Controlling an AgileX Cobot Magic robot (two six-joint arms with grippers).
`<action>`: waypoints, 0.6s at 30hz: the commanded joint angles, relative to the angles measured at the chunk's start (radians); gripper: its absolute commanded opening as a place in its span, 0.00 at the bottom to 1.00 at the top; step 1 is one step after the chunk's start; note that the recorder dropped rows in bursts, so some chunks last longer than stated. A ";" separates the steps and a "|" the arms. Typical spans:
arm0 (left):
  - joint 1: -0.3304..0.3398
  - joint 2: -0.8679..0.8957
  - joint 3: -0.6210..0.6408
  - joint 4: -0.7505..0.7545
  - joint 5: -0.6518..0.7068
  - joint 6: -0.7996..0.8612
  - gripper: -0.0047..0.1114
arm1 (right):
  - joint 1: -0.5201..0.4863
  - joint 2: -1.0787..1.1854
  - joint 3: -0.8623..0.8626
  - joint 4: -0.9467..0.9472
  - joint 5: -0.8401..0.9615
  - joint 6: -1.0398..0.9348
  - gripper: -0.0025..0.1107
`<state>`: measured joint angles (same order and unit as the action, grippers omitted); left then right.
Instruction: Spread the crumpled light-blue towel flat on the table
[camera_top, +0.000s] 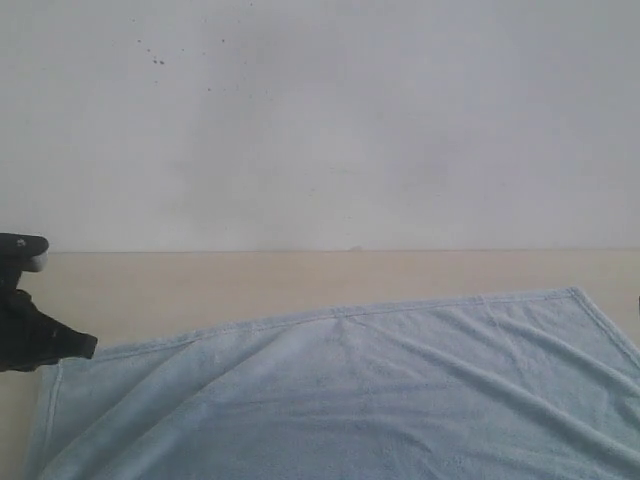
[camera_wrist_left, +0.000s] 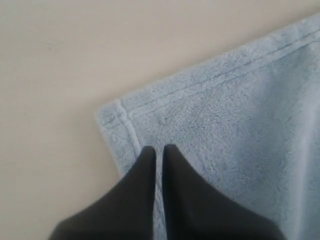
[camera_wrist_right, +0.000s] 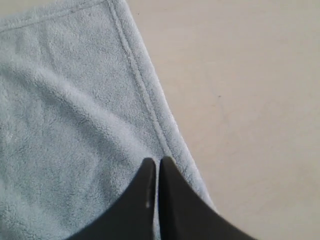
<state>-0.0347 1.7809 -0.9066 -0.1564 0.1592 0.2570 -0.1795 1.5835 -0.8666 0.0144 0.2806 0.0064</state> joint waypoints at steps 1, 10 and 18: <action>0.002 0.113 -0.079 -0.012 0.021 0.037 0.08 | 0.002 0.046 -0.005 0.002 -0.021 -0.016 0.03; 0.002 0.187 -0.083 -0.012 -0.040 0.081 0.08 | 0.002 0.073 -0.005 0.002 -0.061 -0.020 0.03; 0.025 0.243 -0.122 0.014 -0.075 0.086 0.08 | 0.002 0.073 -0.005 0.006 -0.052 -0.018 0.03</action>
<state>-0.0225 2.0004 -1.0137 -0.1461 0.0813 0.3384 -0.1795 1.6537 -0.8666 0.0183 0.2277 -0.0072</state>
